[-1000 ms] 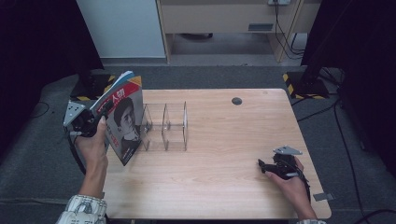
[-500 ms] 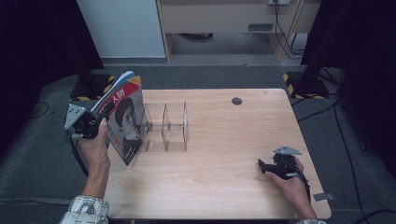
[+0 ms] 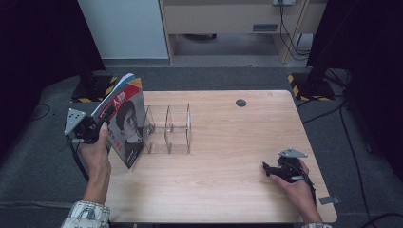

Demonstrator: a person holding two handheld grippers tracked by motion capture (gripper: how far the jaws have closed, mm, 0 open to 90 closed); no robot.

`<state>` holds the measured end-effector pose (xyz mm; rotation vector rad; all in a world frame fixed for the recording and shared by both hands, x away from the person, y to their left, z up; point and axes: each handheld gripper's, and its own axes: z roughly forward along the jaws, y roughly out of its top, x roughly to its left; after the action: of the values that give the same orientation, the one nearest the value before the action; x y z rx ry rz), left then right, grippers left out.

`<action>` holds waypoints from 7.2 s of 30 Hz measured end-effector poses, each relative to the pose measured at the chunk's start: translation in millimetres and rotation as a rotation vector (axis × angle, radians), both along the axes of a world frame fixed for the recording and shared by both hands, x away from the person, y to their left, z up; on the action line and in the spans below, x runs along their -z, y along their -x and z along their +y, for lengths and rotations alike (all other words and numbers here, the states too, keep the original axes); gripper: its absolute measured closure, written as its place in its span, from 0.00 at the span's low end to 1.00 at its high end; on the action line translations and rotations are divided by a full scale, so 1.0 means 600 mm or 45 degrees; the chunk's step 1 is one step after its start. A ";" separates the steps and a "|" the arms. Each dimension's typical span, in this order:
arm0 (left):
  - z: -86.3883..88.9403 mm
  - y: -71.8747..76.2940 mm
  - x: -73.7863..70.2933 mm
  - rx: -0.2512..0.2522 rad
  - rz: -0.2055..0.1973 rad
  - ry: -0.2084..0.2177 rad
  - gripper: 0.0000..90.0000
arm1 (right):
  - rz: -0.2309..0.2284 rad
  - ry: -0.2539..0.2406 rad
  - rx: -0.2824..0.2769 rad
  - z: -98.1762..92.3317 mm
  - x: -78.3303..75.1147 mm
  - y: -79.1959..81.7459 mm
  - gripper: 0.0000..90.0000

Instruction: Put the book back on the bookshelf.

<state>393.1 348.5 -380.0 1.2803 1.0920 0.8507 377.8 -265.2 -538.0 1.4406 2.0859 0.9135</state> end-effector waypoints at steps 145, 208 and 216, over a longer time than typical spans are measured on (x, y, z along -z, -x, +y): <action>-0.003 0.072 0.104 0.069 0.227 -0.206 0.09 | 0.001 0.000 -0.007 0.001 0.000 0.000 0.17; 0.001 0.133 0.198 0.148 0.440 -0.255 0.10 | 0.000 0.000 -0.009 0.002 0.000 0.001 0.17; -0.008 0.146 0.204 0.185 0.458 -0.271 0.10 | -0.002 0.003 -0.015 0.001 0.000 0.001 0.17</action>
<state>305.4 343.6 -502.5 1.7174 1.1926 0.6536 377.4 -264.5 -538.2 1.4270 2.0956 0.9159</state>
